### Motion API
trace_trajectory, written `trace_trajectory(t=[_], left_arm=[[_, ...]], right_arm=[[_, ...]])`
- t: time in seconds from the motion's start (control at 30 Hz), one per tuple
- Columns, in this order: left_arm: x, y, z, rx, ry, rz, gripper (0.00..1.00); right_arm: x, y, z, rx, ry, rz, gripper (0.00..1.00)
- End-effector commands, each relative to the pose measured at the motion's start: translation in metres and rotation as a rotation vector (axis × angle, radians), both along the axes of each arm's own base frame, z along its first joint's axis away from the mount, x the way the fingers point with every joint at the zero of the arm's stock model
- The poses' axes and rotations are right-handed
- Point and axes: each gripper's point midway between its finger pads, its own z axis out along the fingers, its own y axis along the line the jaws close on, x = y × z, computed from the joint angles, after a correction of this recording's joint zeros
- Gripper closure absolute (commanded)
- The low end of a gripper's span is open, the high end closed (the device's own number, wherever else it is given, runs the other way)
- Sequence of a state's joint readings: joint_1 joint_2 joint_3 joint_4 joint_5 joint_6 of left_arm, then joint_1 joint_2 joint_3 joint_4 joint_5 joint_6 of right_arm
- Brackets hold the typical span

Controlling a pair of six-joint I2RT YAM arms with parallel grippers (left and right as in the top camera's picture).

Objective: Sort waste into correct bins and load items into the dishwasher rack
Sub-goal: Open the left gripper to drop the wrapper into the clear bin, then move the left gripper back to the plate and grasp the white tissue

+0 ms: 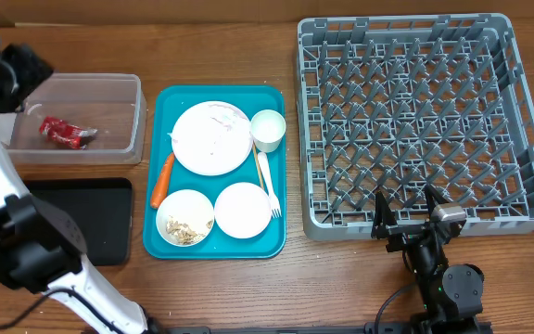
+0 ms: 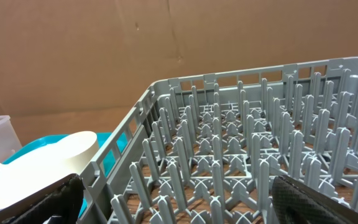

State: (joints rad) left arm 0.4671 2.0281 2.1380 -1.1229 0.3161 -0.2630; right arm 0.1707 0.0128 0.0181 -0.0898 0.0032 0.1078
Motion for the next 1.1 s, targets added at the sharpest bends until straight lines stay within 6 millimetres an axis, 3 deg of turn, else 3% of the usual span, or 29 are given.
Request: trace_trajectory(t=[0.0,0.17,0.47,0.63,0.77,1.07], left_arm=[[0.001,-0.08,0.044,-0.019,-0.067,-0.168,0.34],[-0.019,-0.152,0.013,0.029,0.133,-0.287,0.35],[-0.057,-0.239,-0.044,0.233,0.379,-0.449,0.35],[-0.074,-0.255,-0.077,0.239,0.468,-0.435,0.3],[-0.078,-0.255,-0.104,0.229,0.498,-0.432,0.28],[-0.077,-0.256,-0.146,0.242,0.488,-0.463,0.29]], right_arm=[[0.0,0.0,-0.001,-0.003,-0.006,0.002,0.0],[0.0,0.0,-0.001,-0.003,-0.006,0.002,0.0],[0.0,0.0,-0.001,-0.003,-0.006,0.002,0.0],[0.0,0.0,-0.001,-0.003,-0.006,0.002,0.0],[0.0,0.0,-0.001,-0.003,-0.006,0.002,0.0],[0.0,0.0,-0.001,-0.003,-0.006,0.002,0.0]])
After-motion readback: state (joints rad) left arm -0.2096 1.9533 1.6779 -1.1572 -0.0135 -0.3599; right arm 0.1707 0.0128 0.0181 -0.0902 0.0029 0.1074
